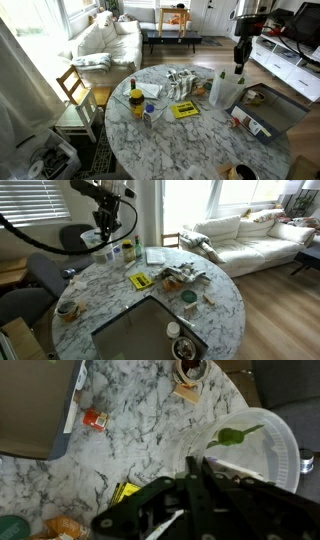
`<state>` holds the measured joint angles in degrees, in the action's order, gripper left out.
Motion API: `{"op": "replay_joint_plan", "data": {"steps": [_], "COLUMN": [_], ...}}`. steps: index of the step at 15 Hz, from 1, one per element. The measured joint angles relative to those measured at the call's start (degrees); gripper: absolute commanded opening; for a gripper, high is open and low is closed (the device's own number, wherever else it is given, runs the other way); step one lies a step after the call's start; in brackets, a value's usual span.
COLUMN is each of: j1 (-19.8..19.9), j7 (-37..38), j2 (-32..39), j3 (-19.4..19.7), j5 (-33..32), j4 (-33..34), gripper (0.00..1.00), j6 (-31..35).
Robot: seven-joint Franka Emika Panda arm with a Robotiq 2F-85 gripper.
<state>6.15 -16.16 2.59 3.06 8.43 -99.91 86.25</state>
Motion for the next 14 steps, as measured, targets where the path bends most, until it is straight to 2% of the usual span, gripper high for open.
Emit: {"op": "replay_joint_plan", "data": {"steps": [4, 10, 14], "j1": [1.61, 8.12, 11.06], "j7": [-0.8, -13.91, -18.16], "j2": [1.06, 3.78, 6.75], "j3": [2.92, 9.26, 11.03], "j5": [-0.39, -3.77, -6.26], "j4": [1.04, 4.68, 6.2], "gripper": [0.01, 0.01, 0.01], "j6": [0.0, -0.09, 2.85]}}
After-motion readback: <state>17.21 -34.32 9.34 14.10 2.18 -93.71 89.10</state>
